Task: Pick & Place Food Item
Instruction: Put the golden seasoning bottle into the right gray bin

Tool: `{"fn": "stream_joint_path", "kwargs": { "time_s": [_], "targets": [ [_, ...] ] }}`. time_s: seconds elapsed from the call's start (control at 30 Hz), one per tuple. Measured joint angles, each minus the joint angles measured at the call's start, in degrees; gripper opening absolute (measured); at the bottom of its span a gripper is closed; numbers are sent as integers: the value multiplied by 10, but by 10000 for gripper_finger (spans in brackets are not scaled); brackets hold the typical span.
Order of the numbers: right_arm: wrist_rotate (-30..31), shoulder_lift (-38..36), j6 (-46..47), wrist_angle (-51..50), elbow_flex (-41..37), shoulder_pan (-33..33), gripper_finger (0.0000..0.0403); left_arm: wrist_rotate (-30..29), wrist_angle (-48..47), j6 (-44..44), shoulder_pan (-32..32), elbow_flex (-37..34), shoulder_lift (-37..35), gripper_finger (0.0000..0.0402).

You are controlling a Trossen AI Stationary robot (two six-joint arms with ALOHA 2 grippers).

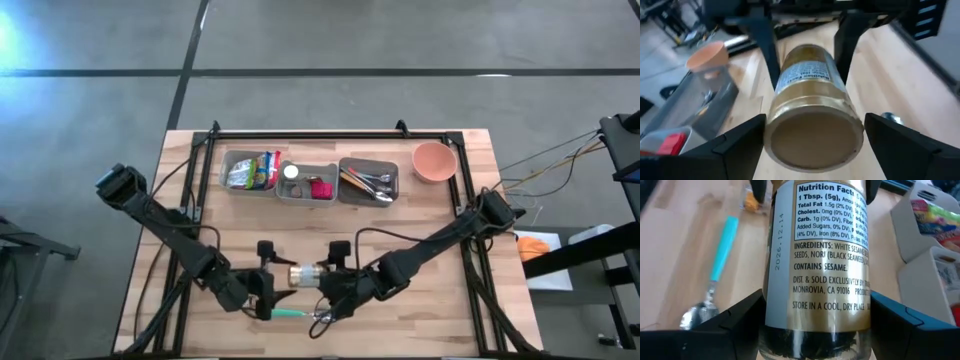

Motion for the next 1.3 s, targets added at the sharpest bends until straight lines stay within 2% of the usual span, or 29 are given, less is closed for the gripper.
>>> {"fn": "stream_joint_path", "kwargs": {
  "time_s": [0.67, 0.8, 0.97, 1.3],
  "targets": [
    [-42, 0, -58, 72, 0, 11, 274, 84, 63, 48, -5, 0, 0, 337],
    [-42, 0, -60, 75, 0, 11, 274, 84, 68, 50, -4, 0, 0, 330],
    [-36, 0, -51, 75, 0, 11, 274, 73, 69, 50, -5, 0, 0, 285],
    [-35, 0, -37, 74, 0, 11, 274, 53, 69, 36, -5, 0, 0, 281]
  ]
}}
